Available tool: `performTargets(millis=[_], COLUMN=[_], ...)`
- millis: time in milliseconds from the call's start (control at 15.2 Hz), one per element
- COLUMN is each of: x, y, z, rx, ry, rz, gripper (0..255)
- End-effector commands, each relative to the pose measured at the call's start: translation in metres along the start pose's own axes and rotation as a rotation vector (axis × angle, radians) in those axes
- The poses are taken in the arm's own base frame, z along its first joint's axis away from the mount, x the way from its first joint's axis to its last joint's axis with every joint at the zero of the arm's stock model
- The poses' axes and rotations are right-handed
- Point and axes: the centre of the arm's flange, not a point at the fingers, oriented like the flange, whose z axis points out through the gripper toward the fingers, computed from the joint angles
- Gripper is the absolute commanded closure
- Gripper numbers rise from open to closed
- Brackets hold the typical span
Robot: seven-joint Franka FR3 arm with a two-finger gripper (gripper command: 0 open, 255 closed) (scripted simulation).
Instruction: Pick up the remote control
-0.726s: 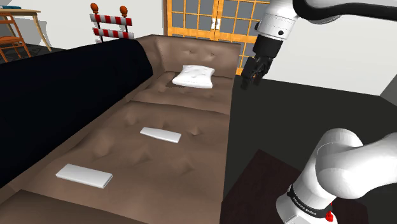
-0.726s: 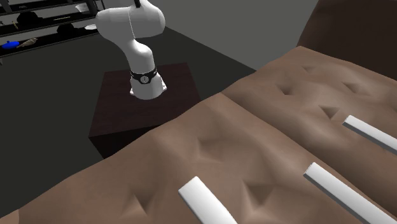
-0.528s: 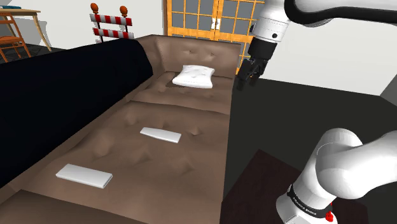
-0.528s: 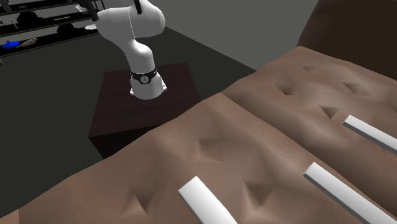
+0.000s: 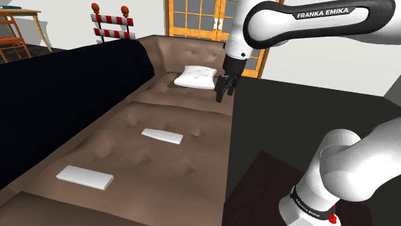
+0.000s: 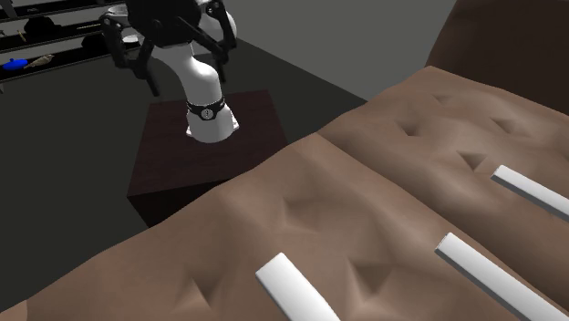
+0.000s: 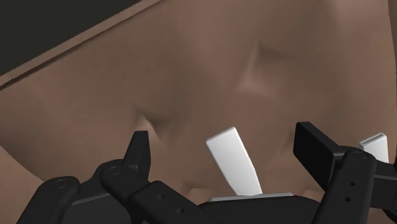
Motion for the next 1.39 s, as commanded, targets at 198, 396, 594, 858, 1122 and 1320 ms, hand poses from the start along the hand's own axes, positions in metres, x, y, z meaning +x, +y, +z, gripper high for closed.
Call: performTargets(millis=[198,396,594,858,1122,1320], x=[0.050,0.079,0.107,0.143,0.178,0.204], y=[-0.012,-0.020,-0.030,-0.044,-0.060,-0.073], z=[0.044,0.072,0.100,0.138,0.176,0.205], rx=[-0.012,-0.019,-0.025,-0.035,-0.044,-0.051], ry=[-0.013,-0.022,-0.030,-0.042,-0.053,-0.062], rz=[-0.076,-0.121,-0.166,-0.226,-0.285,-0.330], gripper=[0,0,0,0,0,0])
